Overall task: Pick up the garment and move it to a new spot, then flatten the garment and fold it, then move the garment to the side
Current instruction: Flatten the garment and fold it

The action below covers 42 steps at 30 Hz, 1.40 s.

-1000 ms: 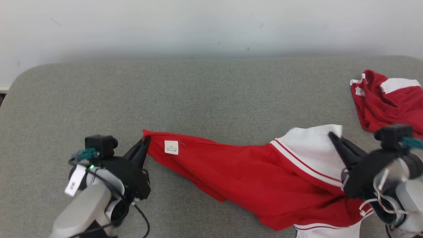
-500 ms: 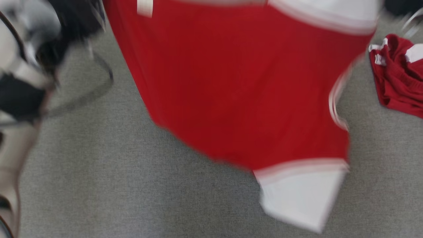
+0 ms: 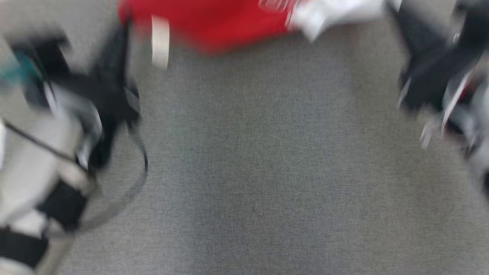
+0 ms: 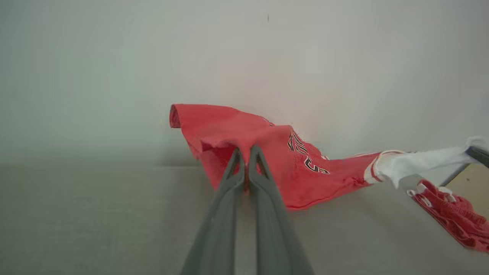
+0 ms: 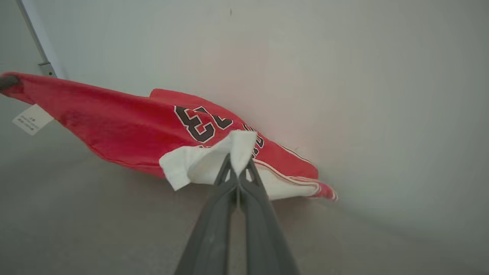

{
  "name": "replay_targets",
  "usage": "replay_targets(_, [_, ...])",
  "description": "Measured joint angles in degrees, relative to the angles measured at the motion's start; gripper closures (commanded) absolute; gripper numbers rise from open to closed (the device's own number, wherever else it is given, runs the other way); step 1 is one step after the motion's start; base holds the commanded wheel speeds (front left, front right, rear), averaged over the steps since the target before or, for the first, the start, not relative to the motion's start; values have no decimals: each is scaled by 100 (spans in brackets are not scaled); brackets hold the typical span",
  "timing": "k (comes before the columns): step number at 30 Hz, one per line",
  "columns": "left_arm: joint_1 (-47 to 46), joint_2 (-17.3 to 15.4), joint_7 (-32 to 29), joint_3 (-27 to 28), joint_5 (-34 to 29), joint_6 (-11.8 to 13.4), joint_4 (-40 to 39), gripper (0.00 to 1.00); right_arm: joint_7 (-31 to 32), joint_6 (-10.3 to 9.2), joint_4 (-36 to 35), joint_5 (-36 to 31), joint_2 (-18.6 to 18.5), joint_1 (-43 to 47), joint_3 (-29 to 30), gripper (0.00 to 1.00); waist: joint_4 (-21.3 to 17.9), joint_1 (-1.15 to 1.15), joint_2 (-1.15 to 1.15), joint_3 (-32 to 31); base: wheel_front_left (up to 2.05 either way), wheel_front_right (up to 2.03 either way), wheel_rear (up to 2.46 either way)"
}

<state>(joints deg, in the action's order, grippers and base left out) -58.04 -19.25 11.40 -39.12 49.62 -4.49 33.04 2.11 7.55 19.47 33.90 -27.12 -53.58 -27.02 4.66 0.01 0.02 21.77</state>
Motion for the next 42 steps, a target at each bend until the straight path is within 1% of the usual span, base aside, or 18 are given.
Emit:
replay_targets(2, [701, -42, 92, -118, -19, 5, 91, 100, -249, 0, -247, 255, -175, 771, -287, 100, -1, -4, -2, -100, 0, 0, 0])
replay_targets(3, [1317, -157, 116, -253, -19, 43, 162, 100, -509, -1, -253, 386, -243, 1433, -444, 100, -17, -3, -1, -213, 0, 0, 0])
replay_targets(5, [1768, -157, 134, -253, 47, 78, 255, 100, -745, 0, -151, 483, -314, 1967, -489, 100, -38, -2, -1, -331, 0, 0, 0])
replay_targets(7, [2052, -148, 165, -270, 133, 74, 281, 100, -979, -7, -75, 591, -374, 2273, -503, 100, -60, -3, -2, -457, 0, 0, 0])
replay_targets(9, [2179, -105, 177, -277, 142, 78, 280, 100, -1126, -7, -70, 634, -485, 2433, -636, 100, -82, -3, -2, -587, 0, 0, 0])
replay_targets(13, [2471, -65, 200, -354, 175, 75, 332, 100, -1351, -7, 27, 843, -573, 2825, -814, 100, -122, -2, -2, -860, 0, 0, 0])
replay_targets(14, [2471, -65, 200, -354, 175, 75, 332, 100, -1351, -7, 27, 843, -573, 2825, -814, 100, -122, -2, -2, -860, 0, 0, 0])
replay_targets(17, [2706, -73, 201, -520, 96, 77, 370, 100, -1380, -7, 18, 937, -702, 3161, -1002, 100, -141, -3, -3, -1074, 0, 0, 0])
replay_targets(20, [2886, -75, 201, -653, 29, 104, 424, 100, -1381, -7, -16, 988, -733, 3473, -1202, 100, -147, -3, -2, -1284, 0, 0, 0])
replay_targets(22, [3064, -81, 201, -681, 21, 164, 447, 100, -1381, -7, -40, 1038, -744, 3607, -1294, 100, -148, -3, -2, -1416, 0, 0, 0])
replay_targets(24, [3214, -124, 199, -832, -121, 205, 482, 100, -1380, -7, -65, 1087, -779, 3728, -1371, 100, -146, -3, -3, -1540, 0, 0, 0])
replay_targets(27, [3380, -185, 149, -936, -190, 246, 514, 100, -1371, -7, -42, 1202, -795, 3933, -1400, 100, -142, -2, -3, -1703, 0, 0, 0])
replay_targets(32, [3551, -283, 49, -976, -187, 296, 504, 100, -1311, -7, 2, 1425, -927, 4252, -1419, 100, -114, -2, -3, -1932, 0, 0, 0])
replay_targets(37, [3602, -333, -67, -1011, -185, 305, 481, 100, -1139, -7, -125, 1646, -926, 4614, -1491, 100, -53, -2, -2, -2113, 0, 0, 0])
replay_targets(42, [3899, -382, -237, -1152, -188, 355, 447, 100, -971, -8, -293, 1853, -931, 4912, -1524, 100, 15, -2, -3, -2225, 0, 0, 0])
